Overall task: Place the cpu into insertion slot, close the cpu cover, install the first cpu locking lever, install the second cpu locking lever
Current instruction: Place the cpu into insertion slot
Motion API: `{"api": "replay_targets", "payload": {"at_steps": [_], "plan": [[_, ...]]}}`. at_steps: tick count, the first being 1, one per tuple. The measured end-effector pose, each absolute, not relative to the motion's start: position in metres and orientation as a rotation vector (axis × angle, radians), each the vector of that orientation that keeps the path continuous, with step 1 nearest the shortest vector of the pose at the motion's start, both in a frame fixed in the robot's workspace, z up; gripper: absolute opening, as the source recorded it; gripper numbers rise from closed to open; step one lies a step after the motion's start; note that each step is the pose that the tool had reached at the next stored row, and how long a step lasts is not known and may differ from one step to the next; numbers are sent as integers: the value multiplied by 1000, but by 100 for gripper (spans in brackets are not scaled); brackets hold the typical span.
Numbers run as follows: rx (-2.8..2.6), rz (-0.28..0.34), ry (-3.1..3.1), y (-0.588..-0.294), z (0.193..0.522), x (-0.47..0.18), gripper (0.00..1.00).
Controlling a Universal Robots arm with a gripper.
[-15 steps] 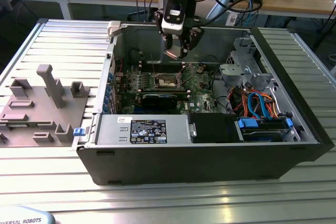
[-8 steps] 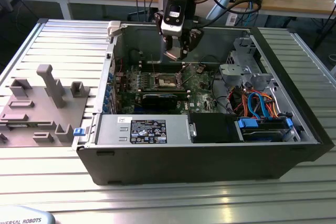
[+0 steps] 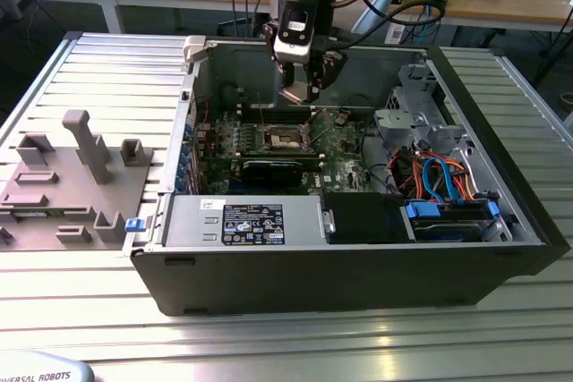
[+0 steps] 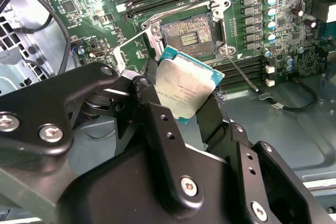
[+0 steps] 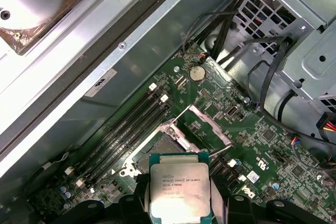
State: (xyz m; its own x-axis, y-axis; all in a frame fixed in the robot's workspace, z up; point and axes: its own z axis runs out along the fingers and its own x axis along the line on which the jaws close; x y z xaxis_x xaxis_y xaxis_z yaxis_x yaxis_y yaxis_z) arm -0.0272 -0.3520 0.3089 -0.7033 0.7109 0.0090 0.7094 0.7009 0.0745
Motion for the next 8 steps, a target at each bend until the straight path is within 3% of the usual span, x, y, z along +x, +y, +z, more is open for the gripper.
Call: {"api": "replay_targets", "payload": {"at_steps": [8], "plan": [[1227, 109, 2866, -352, 301, -27, 55]]}}
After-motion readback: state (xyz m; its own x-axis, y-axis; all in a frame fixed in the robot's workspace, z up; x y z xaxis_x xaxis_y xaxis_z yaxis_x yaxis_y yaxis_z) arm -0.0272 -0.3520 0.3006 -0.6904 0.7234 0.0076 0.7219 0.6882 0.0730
